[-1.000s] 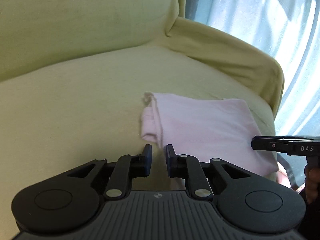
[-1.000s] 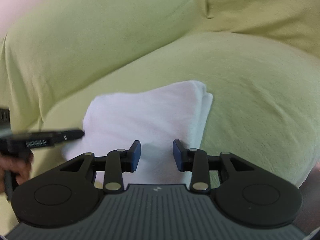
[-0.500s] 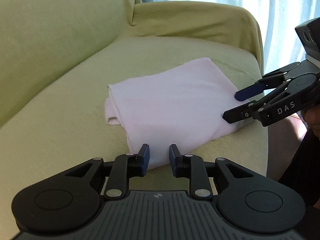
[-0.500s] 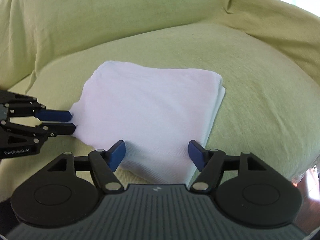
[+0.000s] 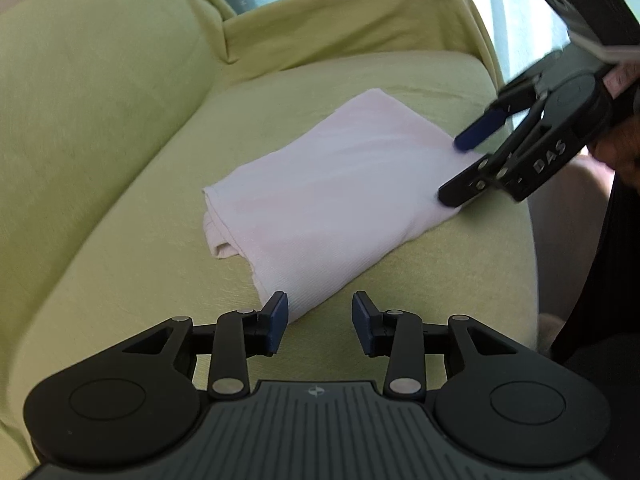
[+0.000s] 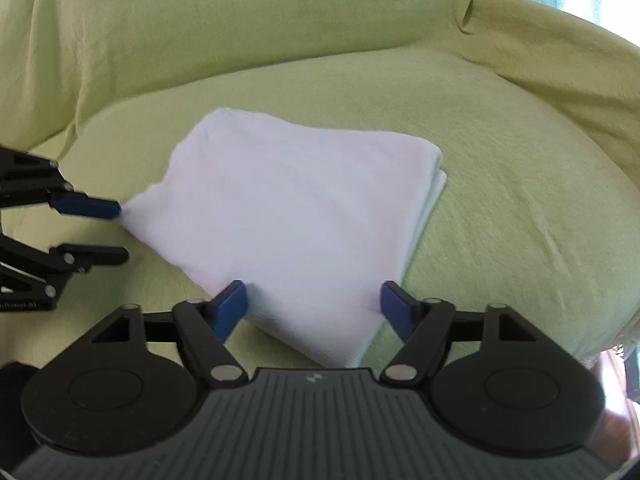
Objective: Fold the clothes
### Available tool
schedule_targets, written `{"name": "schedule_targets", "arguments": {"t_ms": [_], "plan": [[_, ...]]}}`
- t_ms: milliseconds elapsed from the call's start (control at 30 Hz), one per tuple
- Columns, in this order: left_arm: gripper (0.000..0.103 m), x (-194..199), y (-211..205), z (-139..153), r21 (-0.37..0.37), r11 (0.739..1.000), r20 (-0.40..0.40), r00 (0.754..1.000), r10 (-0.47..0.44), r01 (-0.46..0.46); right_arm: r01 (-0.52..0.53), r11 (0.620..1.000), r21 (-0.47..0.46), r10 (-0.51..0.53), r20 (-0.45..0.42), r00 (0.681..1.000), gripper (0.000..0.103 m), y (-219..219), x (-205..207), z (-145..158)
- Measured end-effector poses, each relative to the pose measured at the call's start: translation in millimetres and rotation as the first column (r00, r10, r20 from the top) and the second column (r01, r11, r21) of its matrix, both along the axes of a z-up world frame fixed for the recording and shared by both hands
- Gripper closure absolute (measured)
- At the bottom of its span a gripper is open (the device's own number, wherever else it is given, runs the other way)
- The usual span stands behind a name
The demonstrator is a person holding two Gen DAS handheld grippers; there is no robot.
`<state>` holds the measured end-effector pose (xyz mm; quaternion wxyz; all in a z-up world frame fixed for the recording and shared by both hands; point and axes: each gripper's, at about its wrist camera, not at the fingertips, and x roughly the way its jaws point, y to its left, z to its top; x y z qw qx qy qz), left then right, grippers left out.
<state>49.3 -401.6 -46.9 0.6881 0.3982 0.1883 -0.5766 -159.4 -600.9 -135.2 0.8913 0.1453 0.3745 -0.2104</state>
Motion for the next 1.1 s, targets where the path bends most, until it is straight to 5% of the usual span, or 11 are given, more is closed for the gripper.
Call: {"name": "schedule_targets", "arguments": {"t_ms": [667, 800, 933, 1100], "plan": [[0.047, -8, -3, -14, -0.004, 0.995, 0.213, 0.972, -0.101, 0.104, -0.015, 0.998, -0.062, 0.013, -0.038, 0.999, 0.011, 6, -5, -10], [0.044, -9, -6, -16, 0.017, 0.995, 0.307, 0.947, -0.095, 0.095, -0.02, 0.981, -0.191, 0.006, -0.071, 0.997, 0.011, 19, -7, -6], [0.045, -11, -1, -19, 0.035, 0.994, 0.359, 0.926, -0.113, 0.108, -0.117, 0.906, -0.407, 0.068, -0.132, 0.989, 0.013, 48, -8, -6], [0.045, -25, 1, -24, 0.037, 0.982, 0.393, 0.901, -0.183, 0.184, -0.333, 0.686, -0.647, 0.215, -0.257, 0.942, 0.018, 96, -6, -22]]}}
